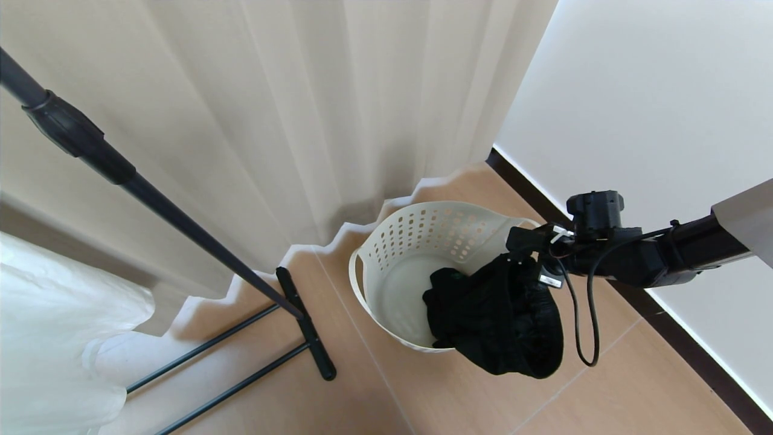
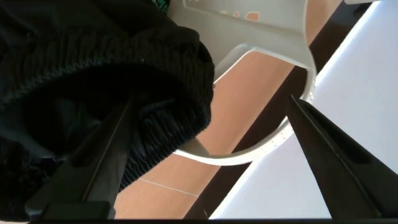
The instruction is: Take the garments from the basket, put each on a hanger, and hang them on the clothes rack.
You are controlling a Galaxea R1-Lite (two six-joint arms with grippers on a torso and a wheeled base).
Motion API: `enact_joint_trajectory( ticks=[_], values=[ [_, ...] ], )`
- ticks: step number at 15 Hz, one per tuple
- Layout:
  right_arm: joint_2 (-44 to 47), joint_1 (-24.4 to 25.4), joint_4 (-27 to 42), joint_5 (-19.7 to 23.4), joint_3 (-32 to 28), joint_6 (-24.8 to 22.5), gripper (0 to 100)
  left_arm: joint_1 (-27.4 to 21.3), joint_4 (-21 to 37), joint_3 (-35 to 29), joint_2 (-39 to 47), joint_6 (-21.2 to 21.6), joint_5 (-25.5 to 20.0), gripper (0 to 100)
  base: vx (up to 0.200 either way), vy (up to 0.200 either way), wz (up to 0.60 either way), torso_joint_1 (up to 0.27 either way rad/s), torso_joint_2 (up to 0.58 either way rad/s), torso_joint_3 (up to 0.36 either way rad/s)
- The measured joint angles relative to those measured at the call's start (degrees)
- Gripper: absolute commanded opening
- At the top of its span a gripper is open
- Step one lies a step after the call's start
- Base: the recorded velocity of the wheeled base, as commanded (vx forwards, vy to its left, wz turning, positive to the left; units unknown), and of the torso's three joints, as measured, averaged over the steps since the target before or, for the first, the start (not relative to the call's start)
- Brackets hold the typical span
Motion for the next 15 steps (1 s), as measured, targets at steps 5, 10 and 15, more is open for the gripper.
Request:
enact_joint_trajectory(
  ticks=[5,10,15],
  values=[
    [2.0,-0.5,0.0,0.1,-1.8,0.2,100,0.0,0.0,0.0,0.0,0.0,0.0,100,0.0,0.0,0.0,0.0,0.0,0.0],
    [3.2,-0.8,0.0,0.2,-3.0,0.3,0,0.0,0.0,0.0,0.0,0.0,0.0,100,0.0,0.0,0.0,0.0,0.0,0.0],
    [3.3,-0.7,0.0,0.2,-3.0,1.0,0,0.0,0.0,0.0,0.0,0.0,0.0,100,0.0,0.0,0.0,0.0,0.0,0.0]
  ],
)
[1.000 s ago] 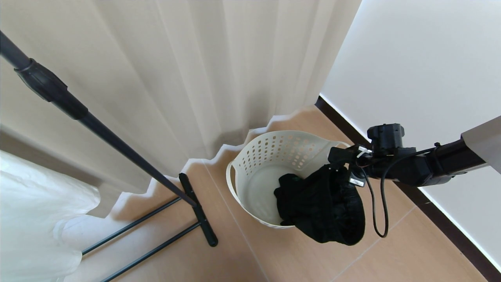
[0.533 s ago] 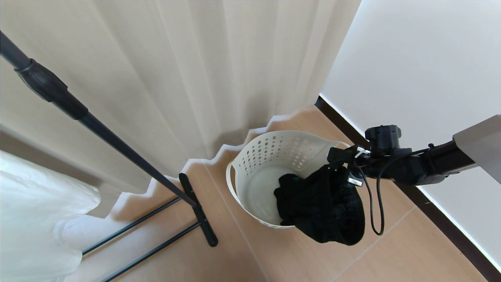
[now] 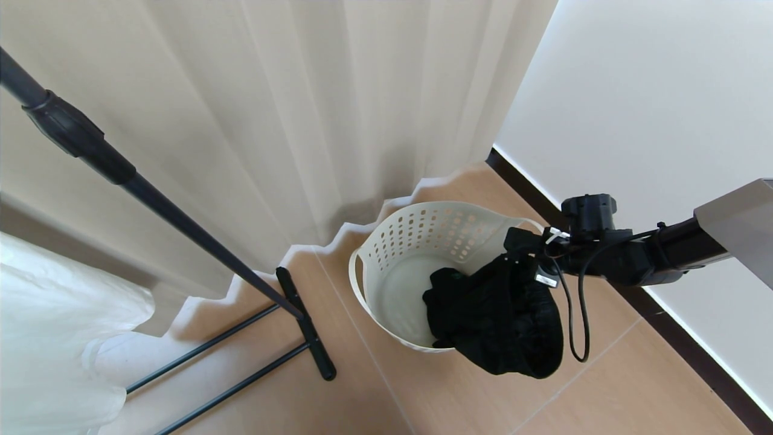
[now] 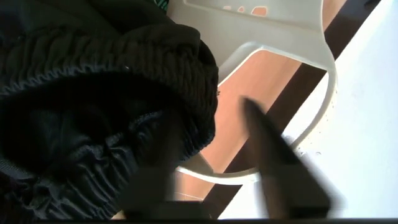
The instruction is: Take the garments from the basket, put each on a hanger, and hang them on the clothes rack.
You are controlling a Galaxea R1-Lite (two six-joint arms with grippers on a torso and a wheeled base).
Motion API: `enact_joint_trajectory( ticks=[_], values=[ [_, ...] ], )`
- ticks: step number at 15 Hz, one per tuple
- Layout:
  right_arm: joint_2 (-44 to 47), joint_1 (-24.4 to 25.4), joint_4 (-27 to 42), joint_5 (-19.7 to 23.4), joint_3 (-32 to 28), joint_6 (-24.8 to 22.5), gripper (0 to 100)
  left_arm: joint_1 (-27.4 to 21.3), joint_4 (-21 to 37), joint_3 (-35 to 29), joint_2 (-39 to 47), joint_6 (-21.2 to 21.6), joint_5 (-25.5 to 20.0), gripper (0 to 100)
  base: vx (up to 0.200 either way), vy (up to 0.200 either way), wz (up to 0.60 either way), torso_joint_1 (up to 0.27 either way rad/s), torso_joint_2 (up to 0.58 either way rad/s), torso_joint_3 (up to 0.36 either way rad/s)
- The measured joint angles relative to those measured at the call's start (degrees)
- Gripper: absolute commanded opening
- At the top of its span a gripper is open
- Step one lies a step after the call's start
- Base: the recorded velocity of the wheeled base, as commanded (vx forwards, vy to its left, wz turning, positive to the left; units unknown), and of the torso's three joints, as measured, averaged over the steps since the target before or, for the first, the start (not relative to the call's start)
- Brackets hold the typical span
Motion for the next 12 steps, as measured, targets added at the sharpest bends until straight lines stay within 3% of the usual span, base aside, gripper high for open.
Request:
enact_joint_trajectory(
  ticks=[4,8,12],
  values=[
    [-3.0,0.1,-5.7,-0.3,5.8,0.1,0,0.0,0.0,0.0,0.0,0.0,0.0,100,0.0,0.0,0.0,0.0,0.0,0.0],
    [-13.7,1.2,-15.7,-0.4,20.5,1.4,0,0.0,0.0,0.0,0.0,0.0,0.0,100,0.0,0.0,0.0,0.0,0.0,0.0],
    [-28.7,5.8,-18.7,-0.4,32.1,4.2,0,0.0,0.0,0.0,0.0,0.0,0.0,100,0.0,0.0,0.0,0.0,0.0,0.0]
  ],
)
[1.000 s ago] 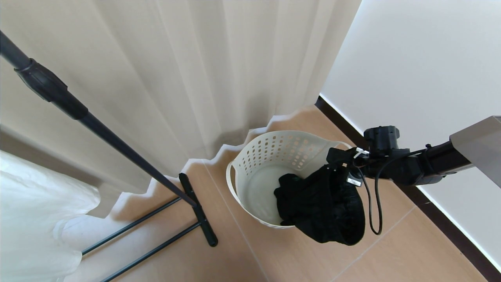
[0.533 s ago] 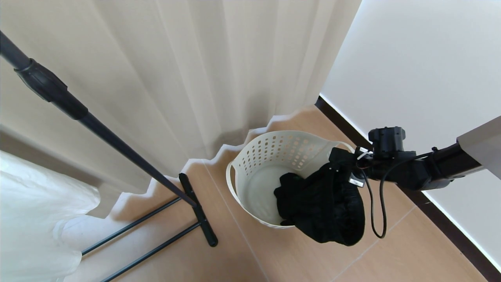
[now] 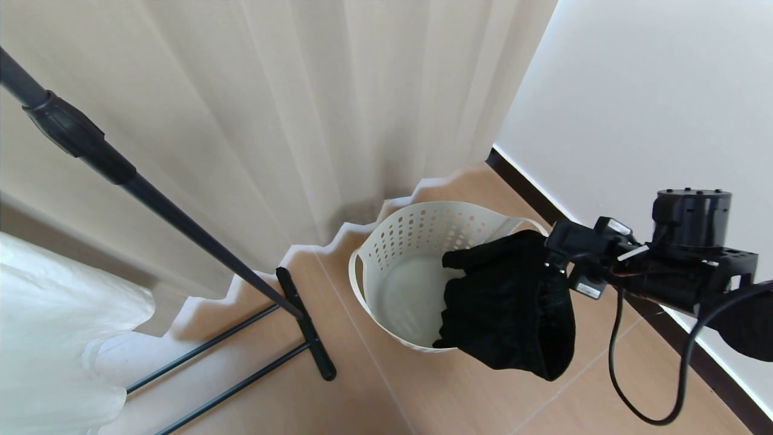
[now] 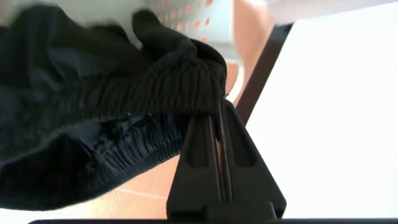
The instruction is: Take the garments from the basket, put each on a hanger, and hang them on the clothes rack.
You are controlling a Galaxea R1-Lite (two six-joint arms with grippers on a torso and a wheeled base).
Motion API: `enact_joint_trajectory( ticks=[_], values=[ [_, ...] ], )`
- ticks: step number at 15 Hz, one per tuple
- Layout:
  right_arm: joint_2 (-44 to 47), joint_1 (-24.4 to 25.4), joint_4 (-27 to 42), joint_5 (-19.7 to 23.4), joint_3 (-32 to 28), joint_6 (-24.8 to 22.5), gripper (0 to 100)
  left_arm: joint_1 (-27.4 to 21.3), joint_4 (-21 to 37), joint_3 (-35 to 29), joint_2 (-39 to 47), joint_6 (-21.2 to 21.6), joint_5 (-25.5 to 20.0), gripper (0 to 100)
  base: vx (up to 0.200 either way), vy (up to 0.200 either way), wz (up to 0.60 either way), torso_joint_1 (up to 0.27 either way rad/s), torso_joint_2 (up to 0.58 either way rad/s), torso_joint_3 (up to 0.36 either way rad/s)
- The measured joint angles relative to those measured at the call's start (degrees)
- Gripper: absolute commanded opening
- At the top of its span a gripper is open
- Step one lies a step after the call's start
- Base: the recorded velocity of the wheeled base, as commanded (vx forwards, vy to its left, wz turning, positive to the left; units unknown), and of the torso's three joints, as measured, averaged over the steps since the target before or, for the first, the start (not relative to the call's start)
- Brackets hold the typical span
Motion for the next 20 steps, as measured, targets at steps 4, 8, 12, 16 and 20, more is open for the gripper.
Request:
enact_joint_trajectory(
  ticks=[4,8,12,16,20],
  values=[
    [-9.4,3.8,-0.4,0.6,4.6,3.3,0,0.0,0.0,0.0,0.0,0.0,0.0,100,0.0,0.0,0.0,0.0,0.0,0.0],
    [-11.3,5.0,-0.4,1.1,4.7,5.7,0,0.0,0.0,0.0,0.0,0.0,0.0,100,0.0,0.0,0.0,0.0,0.0,0.0],
    [-11.0,5.2,-2.0,1.1,4.3,5.7,0,0.0,0.0,0.0,0.0,0.0,0.0,100,0.0,0.0,0.0,0.0,0.0,0.0],
    [-10.5,5.1,-3.6,1.1,4.7,5.6,0,0.1,0.0,0.0,0.0,0.0,-0.1,100,0.0,0.0,0.0,0.005,0.0,0.146],
    [-10.4,5.1,-3.6,1.2,4.9,5.6,0,0.0,0.0,0.0,0.0,-0.1,-0.1,100,0.0,0.0,0.0,0.001,0.0,0.2]
  ],
)
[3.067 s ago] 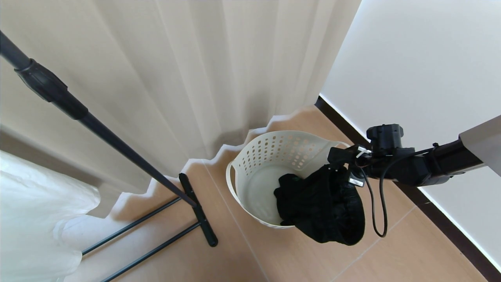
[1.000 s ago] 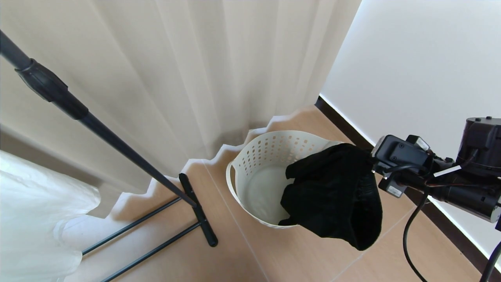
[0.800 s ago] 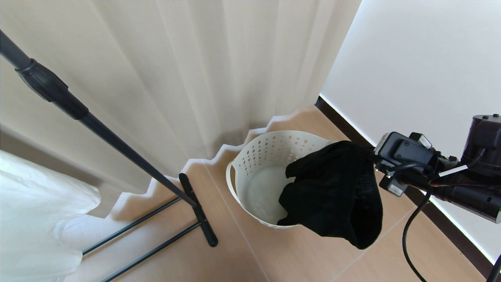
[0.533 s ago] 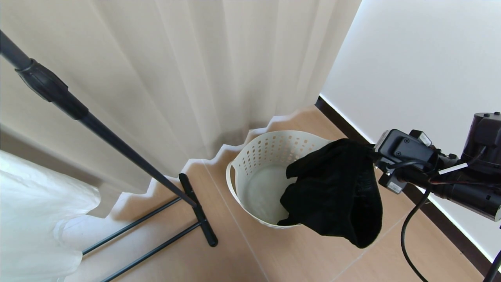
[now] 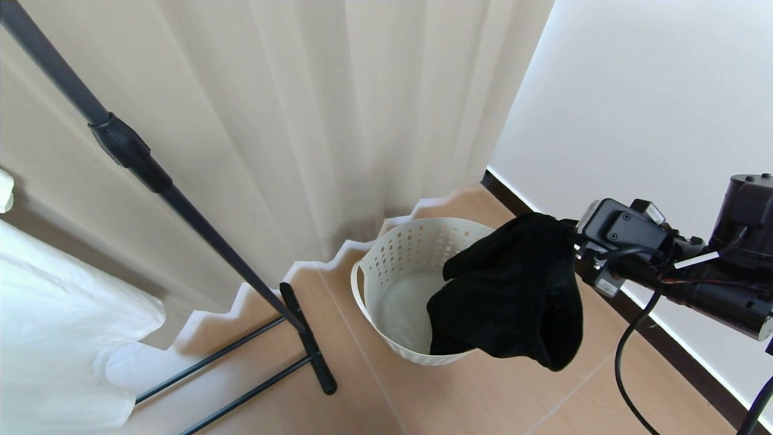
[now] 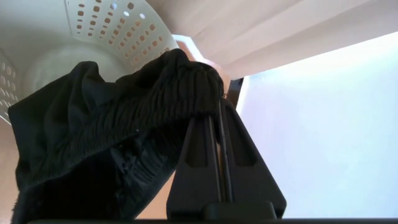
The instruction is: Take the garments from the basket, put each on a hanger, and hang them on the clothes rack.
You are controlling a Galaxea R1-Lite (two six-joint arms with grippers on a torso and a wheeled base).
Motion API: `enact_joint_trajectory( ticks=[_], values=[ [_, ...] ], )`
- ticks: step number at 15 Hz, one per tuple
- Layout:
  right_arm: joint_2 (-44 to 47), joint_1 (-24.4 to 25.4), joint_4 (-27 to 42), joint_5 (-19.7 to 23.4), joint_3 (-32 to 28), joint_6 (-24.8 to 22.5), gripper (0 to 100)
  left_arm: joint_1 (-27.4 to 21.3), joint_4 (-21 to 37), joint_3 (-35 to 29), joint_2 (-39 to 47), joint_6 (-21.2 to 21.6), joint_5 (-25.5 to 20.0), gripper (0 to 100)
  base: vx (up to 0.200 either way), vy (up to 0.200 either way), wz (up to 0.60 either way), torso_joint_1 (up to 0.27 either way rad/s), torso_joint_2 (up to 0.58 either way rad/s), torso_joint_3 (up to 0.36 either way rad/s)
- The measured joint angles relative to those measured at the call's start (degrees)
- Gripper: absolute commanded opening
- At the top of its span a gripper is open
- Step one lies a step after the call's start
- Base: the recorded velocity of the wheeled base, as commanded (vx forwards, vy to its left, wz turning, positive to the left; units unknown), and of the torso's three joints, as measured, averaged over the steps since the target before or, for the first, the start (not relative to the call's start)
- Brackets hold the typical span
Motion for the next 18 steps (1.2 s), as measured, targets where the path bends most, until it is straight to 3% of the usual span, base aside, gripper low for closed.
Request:
enact_joint_trajectory(
  ticks=[18],
  values=[
    [0.5,0.0,0.7,-0.3,1.3,-0.4,0,0.0,0.0,0.0,0.0,0.0,0.0,100,0.0,0.0,0.0,0.007,-0.03,0.181]
  ],
)
